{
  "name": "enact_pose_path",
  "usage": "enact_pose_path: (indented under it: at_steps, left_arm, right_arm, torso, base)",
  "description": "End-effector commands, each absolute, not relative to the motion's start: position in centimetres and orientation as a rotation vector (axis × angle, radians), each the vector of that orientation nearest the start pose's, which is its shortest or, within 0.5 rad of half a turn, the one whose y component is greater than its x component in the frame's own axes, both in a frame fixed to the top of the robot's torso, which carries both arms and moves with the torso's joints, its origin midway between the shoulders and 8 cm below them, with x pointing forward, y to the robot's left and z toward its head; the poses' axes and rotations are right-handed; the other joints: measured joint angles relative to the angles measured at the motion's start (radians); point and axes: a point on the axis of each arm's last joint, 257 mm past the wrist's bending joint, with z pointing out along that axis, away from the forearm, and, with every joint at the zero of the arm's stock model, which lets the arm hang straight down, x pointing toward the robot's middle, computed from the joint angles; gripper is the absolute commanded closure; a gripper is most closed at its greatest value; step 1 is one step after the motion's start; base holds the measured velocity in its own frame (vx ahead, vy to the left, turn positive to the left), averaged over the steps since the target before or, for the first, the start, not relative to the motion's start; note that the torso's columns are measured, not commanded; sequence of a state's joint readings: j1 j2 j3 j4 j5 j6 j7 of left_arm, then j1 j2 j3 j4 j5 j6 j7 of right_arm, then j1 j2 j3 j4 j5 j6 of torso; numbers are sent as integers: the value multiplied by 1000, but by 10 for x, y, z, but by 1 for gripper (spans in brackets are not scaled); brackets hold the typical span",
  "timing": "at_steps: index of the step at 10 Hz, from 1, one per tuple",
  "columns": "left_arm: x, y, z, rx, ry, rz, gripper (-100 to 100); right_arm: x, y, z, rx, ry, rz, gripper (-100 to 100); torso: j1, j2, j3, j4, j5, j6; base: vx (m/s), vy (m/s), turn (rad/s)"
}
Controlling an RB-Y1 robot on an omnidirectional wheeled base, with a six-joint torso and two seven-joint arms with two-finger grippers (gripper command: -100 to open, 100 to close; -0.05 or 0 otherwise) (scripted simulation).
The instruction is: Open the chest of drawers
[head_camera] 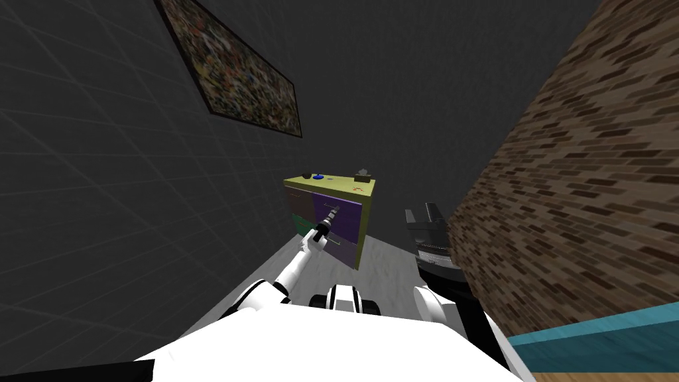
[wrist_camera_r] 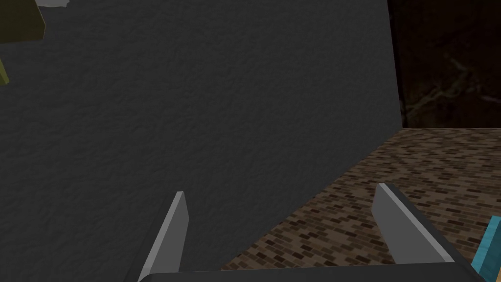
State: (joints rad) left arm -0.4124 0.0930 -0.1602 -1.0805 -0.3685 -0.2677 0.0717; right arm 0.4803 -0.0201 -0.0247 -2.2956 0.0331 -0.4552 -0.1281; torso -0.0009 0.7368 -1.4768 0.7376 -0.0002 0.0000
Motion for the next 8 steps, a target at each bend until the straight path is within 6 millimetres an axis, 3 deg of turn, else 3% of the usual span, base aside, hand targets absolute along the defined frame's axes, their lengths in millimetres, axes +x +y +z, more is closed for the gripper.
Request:
enact_pose_path:
  at_steps: [1,2,3,4,5,6,7,8]
  left_arm:
    - [614,110,-194,-591,1453,-1153,-100]
    - [610,129,-201,-616,1455,-1128,-100]
    - [610,127,-193,-606,1441,-1136,-100]
    - [605,144,-193,-620,1432,-1119,-100]
    - [605,144,-193,-620,1431,-1119,-100]
    - [600,162,-199,-642,1436,-1096,-100]
    - [600,160,-192,-632,1423,-1104,-100]
    - [594,175,-194,-647,1422,-1087,-100]
  right_arm:
    - [349,-280,30,680,620,1379,0]
    - [349,-280,30,680,620,1379,0]
    - [349,-280,30,680,620,1379,0]
    - [349,-280,30,680,620,1379,0]
    - [349,-280,30,680,620,1379,0]
    - [349,-280,30,680,620,1379,0]
    - [349,-280,30,680,620,1379,0]
    - [349,-280,30,680,620,1379,0]
  torso:
    - [0,0,0,0,0,0]
    - [1,1,0,0,0,0]
    - [1,2,1,1,0,0]
    - [1,2,1,1,0,0]
    - [0,2,1,1,0,0]
    - [1,1,1,0,0,0]
    - [1,1,1,0,0,0]
    - [1,1,1,0,0,0]
  base:
    - [34,-29,-65]
    - [28,-33,-104]
    - [18,-28,-64]
    - [21,-35,-141]
    - [20,-21,-71]
    - [27,-22,-132]
    - [25,-20,-59]
    - [33,-28,-132]
